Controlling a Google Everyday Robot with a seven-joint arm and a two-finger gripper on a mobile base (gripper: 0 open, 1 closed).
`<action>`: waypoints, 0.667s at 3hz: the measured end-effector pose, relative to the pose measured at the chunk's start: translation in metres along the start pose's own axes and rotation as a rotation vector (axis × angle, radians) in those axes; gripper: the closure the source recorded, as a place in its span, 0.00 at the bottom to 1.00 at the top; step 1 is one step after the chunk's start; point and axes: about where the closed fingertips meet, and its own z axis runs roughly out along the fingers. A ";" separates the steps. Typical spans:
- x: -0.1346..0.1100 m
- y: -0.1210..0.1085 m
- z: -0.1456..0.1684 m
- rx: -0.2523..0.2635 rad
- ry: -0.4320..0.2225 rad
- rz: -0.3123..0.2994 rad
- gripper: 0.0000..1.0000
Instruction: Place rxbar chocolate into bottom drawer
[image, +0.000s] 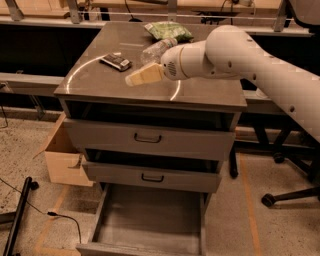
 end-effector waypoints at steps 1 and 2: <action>0.003 -0.002 0.039 -0.057 -0.019 -0.017 0.00; -0.001 -0.011 0.065 -0.080 -0.036 -0.037 0.00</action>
Offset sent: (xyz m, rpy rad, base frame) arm 0.0719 0.0520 -0.0318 0.0385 -0.0498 0.1151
